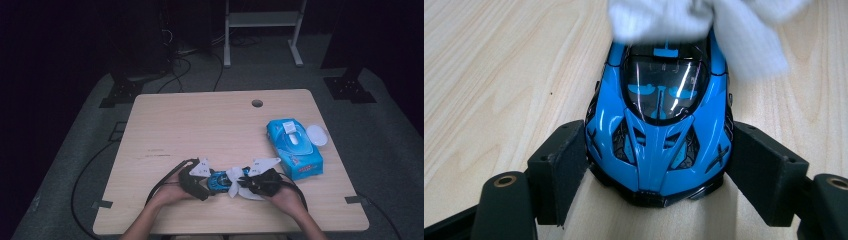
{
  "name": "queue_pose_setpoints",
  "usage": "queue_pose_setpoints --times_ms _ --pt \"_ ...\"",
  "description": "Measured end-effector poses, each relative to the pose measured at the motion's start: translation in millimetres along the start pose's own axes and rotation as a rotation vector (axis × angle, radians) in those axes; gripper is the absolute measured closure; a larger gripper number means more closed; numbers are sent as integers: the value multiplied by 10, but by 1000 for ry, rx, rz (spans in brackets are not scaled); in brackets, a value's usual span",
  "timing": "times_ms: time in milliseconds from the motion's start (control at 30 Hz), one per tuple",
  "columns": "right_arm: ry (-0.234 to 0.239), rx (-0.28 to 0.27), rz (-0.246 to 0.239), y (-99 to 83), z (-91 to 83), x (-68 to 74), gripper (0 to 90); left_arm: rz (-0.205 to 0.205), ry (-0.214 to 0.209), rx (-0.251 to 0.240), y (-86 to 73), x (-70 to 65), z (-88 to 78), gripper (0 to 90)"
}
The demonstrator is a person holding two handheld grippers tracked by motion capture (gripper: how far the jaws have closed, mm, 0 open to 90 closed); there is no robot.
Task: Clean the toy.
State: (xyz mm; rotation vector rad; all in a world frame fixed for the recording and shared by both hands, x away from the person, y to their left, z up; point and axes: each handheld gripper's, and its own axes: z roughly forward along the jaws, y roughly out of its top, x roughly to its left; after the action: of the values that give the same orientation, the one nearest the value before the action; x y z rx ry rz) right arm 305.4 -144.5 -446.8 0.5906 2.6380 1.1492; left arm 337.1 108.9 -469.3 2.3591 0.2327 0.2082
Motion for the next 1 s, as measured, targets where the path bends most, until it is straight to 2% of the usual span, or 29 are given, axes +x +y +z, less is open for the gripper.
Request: queue_pose_setpoints --times_ms 100,233,367,500,633,767,900,1000 --pt "27 6 -44 165 130 73 832 -3 0 -6 6 -4 14 257" --pt "52 20 -55 296 279 101 833 -1 0 -9 -7 2 9 257" --pt "63 41 -30 301 239 43 834 -7 1 -13 0 -8 24 257" --pt "73 60 -21 352 302 84 834 0 5 -7 13 -14 33 257" --pt "107 96 -66 460 440 133 834 -8 2 -16 -1 -11 30 257" --pt "101 115 -82 471 366 99 820 -8 0 -19 -5 -8 31 257" --pt "78 78 -95 441 244 79 680 -11 0 -19 -2 -9 33 257" --pt "57 46 -107 446 243 57 582 -7 4 -14 5 -12 34 257"
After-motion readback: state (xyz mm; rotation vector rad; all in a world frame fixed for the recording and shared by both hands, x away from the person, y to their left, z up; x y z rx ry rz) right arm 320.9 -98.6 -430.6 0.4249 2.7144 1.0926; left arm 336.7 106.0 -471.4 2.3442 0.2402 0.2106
